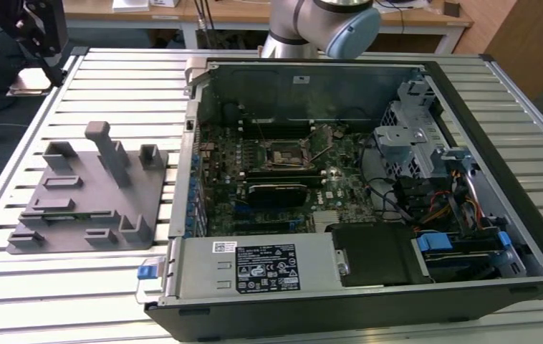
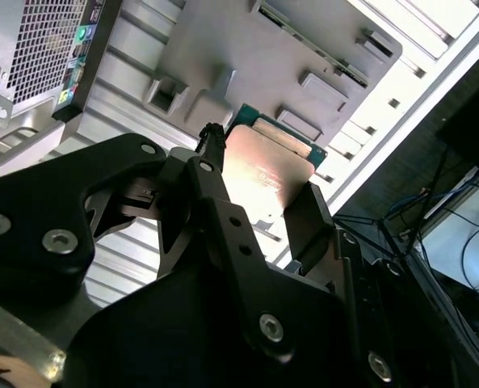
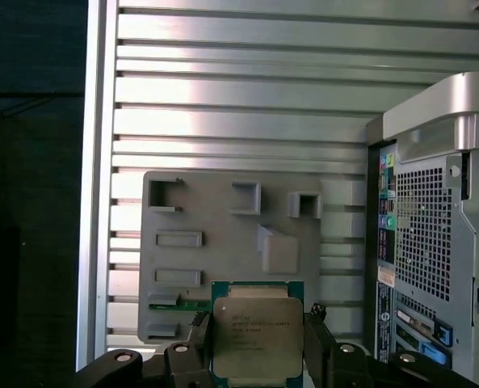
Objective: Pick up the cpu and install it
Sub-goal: 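Pick up the cpu and move it towards the insertion slot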
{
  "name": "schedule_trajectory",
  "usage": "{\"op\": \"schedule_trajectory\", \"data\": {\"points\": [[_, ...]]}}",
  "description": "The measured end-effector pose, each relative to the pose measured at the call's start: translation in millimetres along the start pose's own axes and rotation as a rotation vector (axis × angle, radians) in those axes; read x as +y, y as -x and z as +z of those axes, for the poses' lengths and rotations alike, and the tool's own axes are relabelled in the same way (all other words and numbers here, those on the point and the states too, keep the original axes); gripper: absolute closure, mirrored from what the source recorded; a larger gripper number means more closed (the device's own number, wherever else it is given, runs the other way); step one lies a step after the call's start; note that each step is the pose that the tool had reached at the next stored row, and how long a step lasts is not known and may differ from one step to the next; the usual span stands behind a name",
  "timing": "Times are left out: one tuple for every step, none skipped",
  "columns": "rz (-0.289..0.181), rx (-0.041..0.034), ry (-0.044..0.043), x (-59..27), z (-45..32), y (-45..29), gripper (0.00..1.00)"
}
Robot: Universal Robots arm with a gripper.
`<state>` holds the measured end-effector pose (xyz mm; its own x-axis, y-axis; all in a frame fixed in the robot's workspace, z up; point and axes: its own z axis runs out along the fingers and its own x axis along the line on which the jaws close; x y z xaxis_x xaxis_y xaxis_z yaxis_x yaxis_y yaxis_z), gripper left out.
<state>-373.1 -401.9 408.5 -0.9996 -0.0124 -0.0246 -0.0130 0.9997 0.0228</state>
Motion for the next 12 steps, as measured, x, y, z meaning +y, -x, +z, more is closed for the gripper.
{"op": "schedule_trajectory", "data": {"points": [[0.0,0.0,0.0,0.0,0.0,0.9,0.46],[0.0,0.0,0.0,0.0,0.0,1.8,0.46],[0.0,0.0001,-0.0001,0.0,0.0,2.6,0.46],[0.0,0.0001,0.0,0.0,0.1,3.5,0.46],[0.0,0.0,0.0,0.0,0.1,4.3,0.46],[0.0,0.0,0.0,0.0,0.1,5.2,0.46],[0.0,0.0,0.0,0.0,0.2,6.1,0.46],[0.0,0.0,0.0,-0.1,0.2,7.0,0.46],[0.0,0.0,0.0,-0.1,0.2,8.4,0.46],[0.0,0.0,0.0,-0.1,0.2,9.2,0.46],[0.0,0.0,0.0,-0.1,0.3,10.0,0.46],[0.0,0.0,0.0,-0.1,0.3,10.7,0.46]]}}
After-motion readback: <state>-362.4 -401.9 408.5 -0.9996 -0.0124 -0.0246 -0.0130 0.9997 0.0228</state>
